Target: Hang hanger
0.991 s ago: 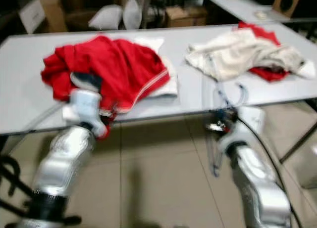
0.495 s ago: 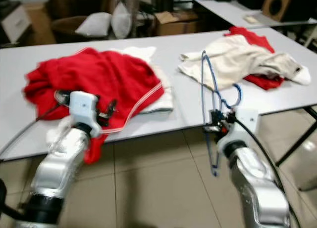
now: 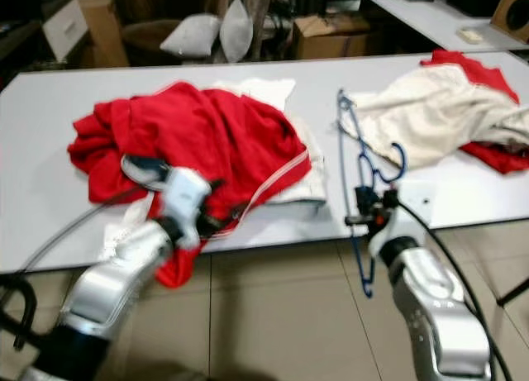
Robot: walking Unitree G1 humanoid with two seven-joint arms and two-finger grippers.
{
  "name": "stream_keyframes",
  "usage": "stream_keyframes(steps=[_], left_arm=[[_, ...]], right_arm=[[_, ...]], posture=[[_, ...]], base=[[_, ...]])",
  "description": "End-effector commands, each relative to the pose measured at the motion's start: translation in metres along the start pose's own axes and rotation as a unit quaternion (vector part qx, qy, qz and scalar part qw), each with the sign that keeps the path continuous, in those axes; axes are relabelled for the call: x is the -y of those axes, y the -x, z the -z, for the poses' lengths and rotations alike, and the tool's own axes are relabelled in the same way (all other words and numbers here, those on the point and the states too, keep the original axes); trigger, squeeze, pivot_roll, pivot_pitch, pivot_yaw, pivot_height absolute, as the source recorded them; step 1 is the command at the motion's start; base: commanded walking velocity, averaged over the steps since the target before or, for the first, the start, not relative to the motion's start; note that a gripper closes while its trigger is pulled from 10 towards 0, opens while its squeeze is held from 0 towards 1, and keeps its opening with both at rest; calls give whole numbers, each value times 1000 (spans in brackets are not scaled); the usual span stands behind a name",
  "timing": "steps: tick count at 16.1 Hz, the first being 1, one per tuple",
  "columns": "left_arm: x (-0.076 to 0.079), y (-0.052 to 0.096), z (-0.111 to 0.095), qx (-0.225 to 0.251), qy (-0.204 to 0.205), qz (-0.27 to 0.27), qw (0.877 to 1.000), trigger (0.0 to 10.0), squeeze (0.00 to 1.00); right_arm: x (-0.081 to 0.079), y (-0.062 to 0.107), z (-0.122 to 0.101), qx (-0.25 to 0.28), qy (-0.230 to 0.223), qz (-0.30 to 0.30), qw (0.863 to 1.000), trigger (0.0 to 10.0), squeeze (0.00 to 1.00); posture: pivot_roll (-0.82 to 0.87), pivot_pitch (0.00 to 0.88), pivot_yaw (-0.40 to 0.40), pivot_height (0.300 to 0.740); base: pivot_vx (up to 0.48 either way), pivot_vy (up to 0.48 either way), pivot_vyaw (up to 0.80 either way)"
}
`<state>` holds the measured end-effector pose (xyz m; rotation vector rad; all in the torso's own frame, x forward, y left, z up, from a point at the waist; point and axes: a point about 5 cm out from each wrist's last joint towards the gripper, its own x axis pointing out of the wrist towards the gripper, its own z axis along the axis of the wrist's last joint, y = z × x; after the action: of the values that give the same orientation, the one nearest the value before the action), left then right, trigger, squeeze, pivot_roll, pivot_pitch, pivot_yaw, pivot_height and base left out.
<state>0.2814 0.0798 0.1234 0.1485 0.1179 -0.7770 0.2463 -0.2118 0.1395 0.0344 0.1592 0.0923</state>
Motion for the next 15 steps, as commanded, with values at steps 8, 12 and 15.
stream_keyframes(steps=[8, 12, 15], left_arm=[[-1, -28, 11, -81, -61, 36, 994, 10000, 0], [-3, -37, 17, -96, -71, 10, 993, 10000, 0], [-8, -29, -6, 10, 42, -20, 999, 10000, 0]], right_arm=[[3, 6, 0, -8, 5, 0, 1000, 10000, 0], [4, 6, 1, -10, 5, 1, 1000, 10000, 0], [-2, 8, -2, 2, -3, -10, 1000, 10000, 0]], posture=[[-76, 0, 36, 740], [-82, 0, 35, 740], [-83, 0, 43, 740]], base=[[0, 0, 0], [0, 0, 0], [0, 0, 0]])
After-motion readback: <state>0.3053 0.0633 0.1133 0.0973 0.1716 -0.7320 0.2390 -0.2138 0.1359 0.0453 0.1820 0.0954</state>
